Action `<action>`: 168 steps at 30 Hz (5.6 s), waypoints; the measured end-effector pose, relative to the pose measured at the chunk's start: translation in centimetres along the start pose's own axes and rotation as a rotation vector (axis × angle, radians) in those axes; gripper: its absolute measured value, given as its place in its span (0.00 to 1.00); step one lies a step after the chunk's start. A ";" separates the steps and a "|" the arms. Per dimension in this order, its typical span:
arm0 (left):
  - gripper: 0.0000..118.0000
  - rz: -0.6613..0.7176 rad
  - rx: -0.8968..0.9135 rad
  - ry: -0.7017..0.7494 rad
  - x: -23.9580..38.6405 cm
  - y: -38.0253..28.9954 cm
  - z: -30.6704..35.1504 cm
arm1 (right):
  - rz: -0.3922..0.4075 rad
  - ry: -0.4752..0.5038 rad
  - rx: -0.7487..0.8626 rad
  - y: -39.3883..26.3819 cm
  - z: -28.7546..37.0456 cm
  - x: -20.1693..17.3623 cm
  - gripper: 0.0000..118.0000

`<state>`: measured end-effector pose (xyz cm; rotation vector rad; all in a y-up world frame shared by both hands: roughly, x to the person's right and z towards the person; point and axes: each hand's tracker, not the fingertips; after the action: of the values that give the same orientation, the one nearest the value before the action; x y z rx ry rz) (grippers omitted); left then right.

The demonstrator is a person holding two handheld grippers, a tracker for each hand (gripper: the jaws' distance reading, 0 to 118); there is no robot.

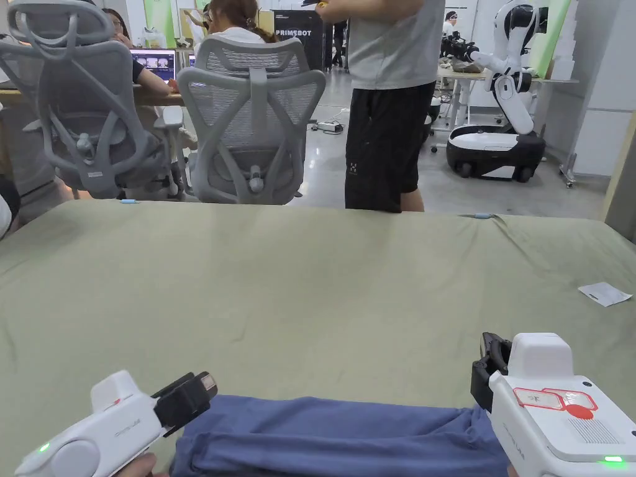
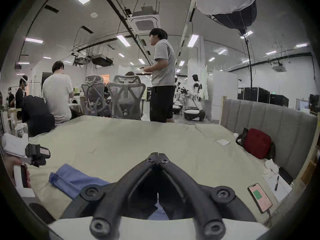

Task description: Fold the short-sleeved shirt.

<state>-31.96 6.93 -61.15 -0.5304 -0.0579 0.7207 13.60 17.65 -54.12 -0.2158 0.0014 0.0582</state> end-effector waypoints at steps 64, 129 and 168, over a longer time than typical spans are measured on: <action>0.00 -0.409 -0.440 -0.248 17.5 -16.9 -12.0 | -0.007 0.019 -0.112 -2.7 -0.5 3.4 0.00; 0.45 -1.070 -0.221 -0.083 25.9 -21.0 -10.1 | 0.050 -0.071 -0.125 -4.0 2.4 7.9 0.00; 0.58 -0.277 -0.290 -0.228 12.4 -6.4 -6.4 | -0.309 0.325 -0.409 -8.3 -9.6 0.4 0.00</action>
<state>-17.24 8.08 -65.21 -0.6988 -0.4463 0.5000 14.51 7.50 -61.73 -0.6301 0.2811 -0.2882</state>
